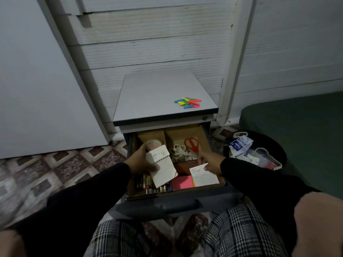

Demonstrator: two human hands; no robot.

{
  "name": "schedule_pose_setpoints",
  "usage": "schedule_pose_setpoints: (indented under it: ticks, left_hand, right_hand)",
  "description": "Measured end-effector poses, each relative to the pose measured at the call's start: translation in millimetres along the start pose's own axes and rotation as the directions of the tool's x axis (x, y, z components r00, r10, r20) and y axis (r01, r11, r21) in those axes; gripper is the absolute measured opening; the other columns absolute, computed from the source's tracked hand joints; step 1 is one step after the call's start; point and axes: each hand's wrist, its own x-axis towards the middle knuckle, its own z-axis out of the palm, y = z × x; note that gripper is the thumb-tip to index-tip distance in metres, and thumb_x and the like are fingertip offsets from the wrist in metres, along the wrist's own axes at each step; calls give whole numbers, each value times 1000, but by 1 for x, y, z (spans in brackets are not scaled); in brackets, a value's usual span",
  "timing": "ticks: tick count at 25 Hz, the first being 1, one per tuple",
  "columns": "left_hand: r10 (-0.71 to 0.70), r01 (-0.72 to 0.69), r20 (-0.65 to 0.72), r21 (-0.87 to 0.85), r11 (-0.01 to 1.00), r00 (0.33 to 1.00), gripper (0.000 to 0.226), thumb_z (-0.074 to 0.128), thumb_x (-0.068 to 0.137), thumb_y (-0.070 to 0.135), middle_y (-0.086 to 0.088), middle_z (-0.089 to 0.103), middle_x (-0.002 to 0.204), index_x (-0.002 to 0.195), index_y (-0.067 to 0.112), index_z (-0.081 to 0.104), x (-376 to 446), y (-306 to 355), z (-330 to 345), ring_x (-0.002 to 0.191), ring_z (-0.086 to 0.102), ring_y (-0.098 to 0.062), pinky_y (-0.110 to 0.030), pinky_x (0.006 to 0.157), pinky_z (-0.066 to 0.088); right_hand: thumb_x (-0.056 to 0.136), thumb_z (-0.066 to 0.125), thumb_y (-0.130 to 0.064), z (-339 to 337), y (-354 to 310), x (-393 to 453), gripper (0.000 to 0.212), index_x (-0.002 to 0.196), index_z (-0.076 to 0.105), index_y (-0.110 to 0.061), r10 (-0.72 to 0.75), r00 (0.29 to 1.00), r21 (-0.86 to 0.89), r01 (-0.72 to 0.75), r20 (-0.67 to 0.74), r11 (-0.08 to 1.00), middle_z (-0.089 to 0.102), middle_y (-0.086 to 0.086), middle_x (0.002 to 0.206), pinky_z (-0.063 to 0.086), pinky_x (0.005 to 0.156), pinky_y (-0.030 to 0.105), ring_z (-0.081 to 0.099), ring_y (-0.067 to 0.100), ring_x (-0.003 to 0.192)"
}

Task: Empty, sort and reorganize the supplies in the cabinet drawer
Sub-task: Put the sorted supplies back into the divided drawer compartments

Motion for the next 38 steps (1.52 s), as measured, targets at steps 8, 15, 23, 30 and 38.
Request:
schedule_pose_setpoints:
  ticks: [8, 15, 23, 30, 38]
  left_hand:
    - [-44, 45, 31, -37, 998, 999, 67, 69, 75, -7, -3, 56, 103, 131, 7, 35, -3, -13, -3, 98, 57, -21, -28, 68, 55]
    - [-24, 32, 102, -80, 996, 995, 79, 66, 78, -9, -7, 56, 108, 142, 9, 23, -2, -16, 5, 91, 61, -20, -26, 62, 60]
    - [116, -114, 52, -35, 993, 992, 53, 63, 80, -7, -10, 54, 124, 123, 13, 41, -2, 3, 15, 112, 58, -29, -38, 83, 55]
    - [350, -343, -52, 110, 933, 935, 36, 67, 79, 0, -1, 59, 106, 105, 17, 48, -3, 29, 36, 105, 60, -21, -34, 88, 53]
    - [442, -336, -91, 520, 785, 893, 56, 59, 90, 19, -6, 45, 142, 140, 19, 34, -2, -14, 36, 128, 46, -22, -34, 106, 40]
  right_hand:
    - [85, 42, 9, 30, 8, 6, 35, 110, 52, -13, -21, 992, -260, -12, -123, 966, 51, 13, 123, 44, 85, 33, 52, 30, 108]
    - [90, 35, 8, 31, 6, 1, 49, 134, 43, -11, -64, 997, -440, 36, -47, 897, 43, 15, 139, 41, 102, 36, 45, 29, 125]
    - [87, 60, -3, -5, -21, -8, 17, 102, 65, -4, 70, 935, 438, 95, -347, 894, 65, 8, 106, 42, 82, 21, 59, 18, 98]
    - [86, 64, -10, -48, -64, -32, 30, 116, 62, -10, -217, 960, 181, 249, -176, 952, 57, -4, 101, 37, 64, 8, 46, -5, 74]
    - [87, 63, -12, -10, -37, -31, 14, 100, 67, -8, 17, 964, 172, 31, -266, 985, 66, 9, 101, 46, 83, 28, 61, 21, 96]
